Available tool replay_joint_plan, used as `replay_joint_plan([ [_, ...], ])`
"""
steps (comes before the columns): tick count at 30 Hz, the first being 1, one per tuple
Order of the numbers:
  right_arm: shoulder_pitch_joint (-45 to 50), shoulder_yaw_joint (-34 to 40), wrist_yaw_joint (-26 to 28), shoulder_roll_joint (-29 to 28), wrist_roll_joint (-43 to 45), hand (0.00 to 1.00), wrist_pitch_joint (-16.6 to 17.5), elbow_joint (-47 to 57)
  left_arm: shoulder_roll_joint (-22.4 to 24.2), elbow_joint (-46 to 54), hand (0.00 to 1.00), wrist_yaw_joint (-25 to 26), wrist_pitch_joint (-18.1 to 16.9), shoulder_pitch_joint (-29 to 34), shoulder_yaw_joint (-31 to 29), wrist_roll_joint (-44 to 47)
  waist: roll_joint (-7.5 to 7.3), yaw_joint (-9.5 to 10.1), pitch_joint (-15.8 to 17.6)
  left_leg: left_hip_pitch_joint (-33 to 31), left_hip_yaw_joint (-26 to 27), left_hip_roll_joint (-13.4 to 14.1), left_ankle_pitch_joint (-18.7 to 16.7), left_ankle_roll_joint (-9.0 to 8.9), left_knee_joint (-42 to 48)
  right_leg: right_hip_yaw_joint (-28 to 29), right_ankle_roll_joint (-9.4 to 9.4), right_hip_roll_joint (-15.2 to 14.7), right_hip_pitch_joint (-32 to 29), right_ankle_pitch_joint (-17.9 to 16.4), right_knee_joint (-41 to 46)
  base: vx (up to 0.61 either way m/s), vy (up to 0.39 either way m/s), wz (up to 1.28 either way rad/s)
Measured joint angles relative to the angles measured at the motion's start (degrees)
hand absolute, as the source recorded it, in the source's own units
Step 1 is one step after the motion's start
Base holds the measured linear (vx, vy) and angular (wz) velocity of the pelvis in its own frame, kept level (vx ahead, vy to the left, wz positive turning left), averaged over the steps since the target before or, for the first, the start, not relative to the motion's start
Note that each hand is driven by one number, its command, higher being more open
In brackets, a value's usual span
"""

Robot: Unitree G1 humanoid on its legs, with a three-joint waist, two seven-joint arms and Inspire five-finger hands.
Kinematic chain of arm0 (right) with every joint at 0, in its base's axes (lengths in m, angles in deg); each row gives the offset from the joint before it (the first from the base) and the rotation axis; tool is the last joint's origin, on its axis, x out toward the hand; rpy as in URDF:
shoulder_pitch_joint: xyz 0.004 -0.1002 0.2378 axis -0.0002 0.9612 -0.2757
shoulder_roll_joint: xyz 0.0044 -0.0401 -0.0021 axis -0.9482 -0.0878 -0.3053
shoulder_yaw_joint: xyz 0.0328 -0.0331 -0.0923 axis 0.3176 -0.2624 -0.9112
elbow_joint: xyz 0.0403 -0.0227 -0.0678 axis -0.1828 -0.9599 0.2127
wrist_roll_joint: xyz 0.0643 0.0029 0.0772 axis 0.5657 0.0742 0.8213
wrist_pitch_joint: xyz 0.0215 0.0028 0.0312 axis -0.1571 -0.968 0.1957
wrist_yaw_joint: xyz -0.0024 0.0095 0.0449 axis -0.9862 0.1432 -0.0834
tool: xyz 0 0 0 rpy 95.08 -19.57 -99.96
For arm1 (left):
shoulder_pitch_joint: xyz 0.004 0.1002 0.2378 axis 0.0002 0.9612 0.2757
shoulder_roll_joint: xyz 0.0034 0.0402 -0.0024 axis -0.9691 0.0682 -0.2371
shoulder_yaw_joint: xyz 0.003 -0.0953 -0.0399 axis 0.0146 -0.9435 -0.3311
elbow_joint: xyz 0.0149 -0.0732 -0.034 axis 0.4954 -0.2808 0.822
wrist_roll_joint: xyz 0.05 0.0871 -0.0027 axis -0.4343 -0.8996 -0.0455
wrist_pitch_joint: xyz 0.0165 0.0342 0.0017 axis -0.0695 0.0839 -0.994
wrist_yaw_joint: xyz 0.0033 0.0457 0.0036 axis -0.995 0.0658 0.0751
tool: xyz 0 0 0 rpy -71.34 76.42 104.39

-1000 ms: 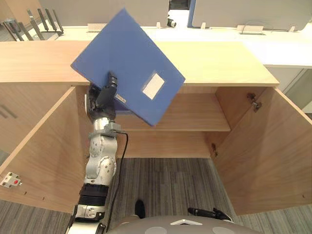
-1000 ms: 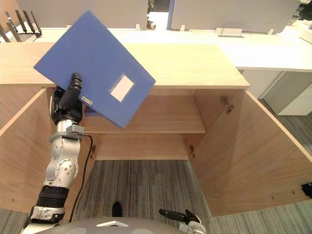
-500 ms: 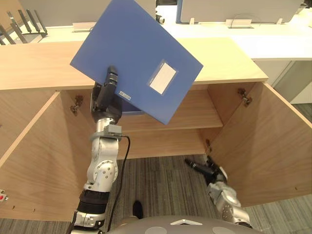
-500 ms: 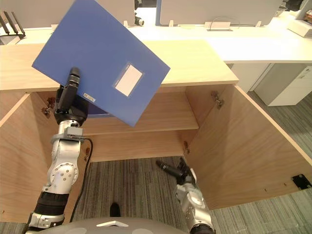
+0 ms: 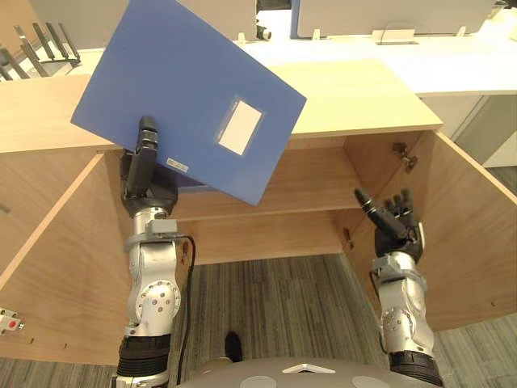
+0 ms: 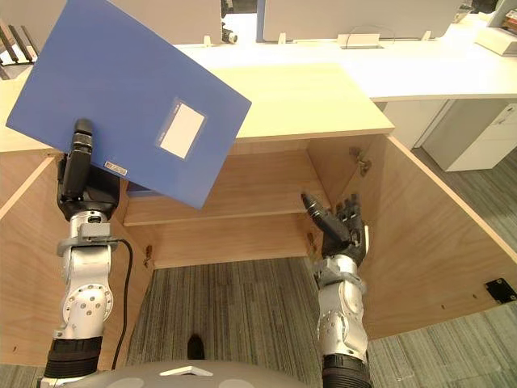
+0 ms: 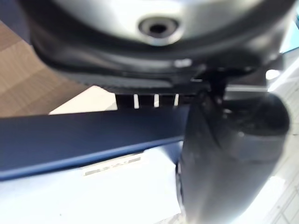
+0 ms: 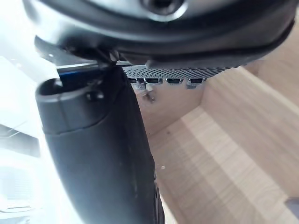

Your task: Walk over to the cabinet, pick up the folder, carry it to the office cabinet, place the folder inside the office cabinet, then close the office cabinet door

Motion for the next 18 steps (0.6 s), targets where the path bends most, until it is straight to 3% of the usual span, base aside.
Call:
replay_joint_plan([
  [8,-8.14,4.56,-2.33,1.72,-0.69,1.00,2.85,10.49,0.01,-0.01,0.00,-0.45,0.00,-0.03,0.06,-0.06,0.50,-0.05,-0.35,0.17,-0.09,-0.05,0.13,0.17,-0.03,0.00,0.02,-0.05,0.06,0.01,0.35,-0.02,-0.004,0.00],
  [13,-18.50,3.32,-2.86,9.38,-5.31,1.00,4.45,12.09,-0.01,-0.07,0.00,-1.54,-0.02,-0.29,1.38,-0.13,0.93,0.16,-0.65,0.24,-0.51,-0.13,0.45,0.39,-0.17,-0.31,0.02,-0.08,0.03,0.01,0.90,-0.02,-0.002,0.05],
  [18,-29.82,-3.66,-1.87,19.84,-9.67,1.00,4.15,7.89,-0.39,-2.34,0.00,-2.82,-0.11,-2.87,3.80,-0.13,1.19,0.65,-0.89,0.14,-1.02,-0.23,0.96,0.47,-0.24,-0.84,0.20,-0.11,0.06,0.11,0.97,-0.03,0.000,0.05],
])
